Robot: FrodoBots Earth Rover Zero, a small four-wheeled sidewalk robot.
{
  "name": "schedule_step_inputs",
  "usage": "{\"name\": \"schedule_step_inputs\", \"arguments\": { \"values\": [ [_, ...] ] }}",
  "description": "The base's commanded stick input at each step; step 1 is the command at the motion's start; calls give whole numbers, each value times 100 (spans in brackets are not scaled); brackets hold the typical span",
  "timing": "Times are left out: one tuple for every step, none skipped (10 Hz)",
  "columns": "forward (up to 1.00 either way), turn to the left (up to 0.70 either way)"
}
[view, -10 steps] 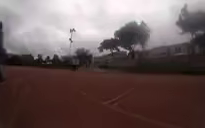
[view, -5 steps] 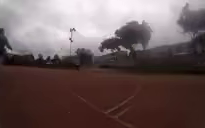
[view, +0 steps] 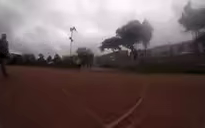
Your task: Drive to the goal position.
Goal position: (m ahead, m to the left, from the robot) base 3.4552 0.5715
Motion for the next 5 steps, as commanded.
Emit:
{"name": "schedule_step_inputs", "arguments": {
  "values": [
    [70,0],
    [70,0],
    [70,0],
    [70,0],
    [70,0]
  ]
}}
